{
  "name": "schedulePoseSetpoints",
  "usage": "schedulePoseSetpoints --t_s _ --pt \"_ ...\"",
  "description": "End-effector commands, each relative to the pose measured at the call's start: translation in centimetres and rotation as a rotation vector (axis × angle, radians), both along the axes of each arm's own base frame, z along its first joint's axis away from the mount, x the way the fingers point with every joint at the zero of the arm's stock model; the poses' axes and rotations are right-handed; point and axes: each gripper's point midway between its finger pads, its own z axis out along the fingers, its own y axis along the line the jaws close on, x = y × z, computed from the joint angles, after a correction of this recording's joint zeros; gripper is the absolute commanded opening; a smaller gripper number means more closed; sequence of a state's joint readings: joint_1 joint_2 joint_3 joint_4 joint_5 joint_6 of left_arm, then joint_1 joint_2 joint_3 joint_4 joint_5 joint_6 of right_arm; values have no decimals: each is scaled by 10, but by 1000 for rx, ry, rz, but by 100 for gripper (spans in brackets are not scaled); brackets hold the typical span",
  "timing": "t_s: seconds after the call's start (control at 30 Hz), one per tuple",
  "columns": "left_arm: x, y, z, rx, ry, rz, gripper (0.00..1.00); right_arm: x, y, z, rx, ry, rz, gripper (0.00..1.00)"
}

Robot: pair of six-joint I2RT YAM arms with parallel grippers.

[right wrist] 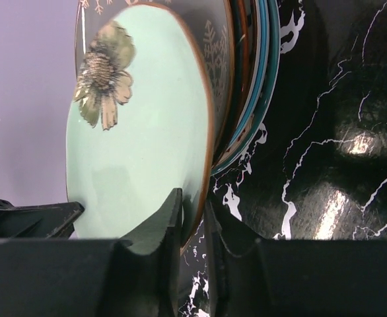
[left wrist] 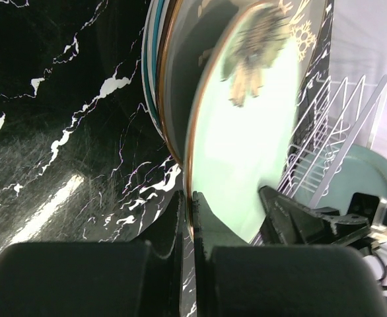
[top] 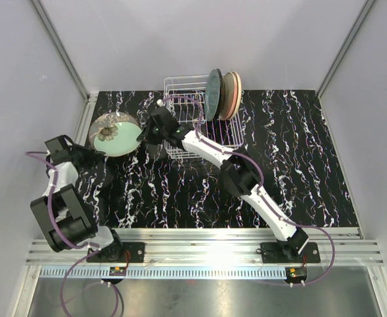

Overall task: Load the plates into the dish rack
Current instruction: Pass the plate from the left arm to the right

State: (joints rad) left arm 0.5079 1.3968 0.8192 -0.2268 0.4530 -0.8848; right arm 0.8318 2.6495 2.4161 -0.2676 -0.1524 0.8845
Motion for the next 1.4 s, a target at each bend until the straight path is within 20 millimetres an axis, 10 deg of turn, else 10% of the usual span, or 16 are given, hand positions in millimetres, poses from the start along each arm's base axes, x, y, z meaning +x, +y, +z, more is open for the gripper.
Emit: schedulePoseSetpoints --t_s 0.0,0.63,0.87,1.13,1.37 --pt "13 -13 20 41 -120 -129 0 5 17 75 150 -156 60 21" --pt "25 -50 41 246 -199 -373 3 3 -23 226 348 -385 50 0" --pt "27 -57 48 232 -236 -401 10 -1 -20 239 408 -363 52 0" --pt "29 -77 67 203 -348 -465 46 15 -48 254 381 -389 -70 0" --pt "27 -77 68 213 -347 -464 48 21 -60 250 345 -387 -99 0"
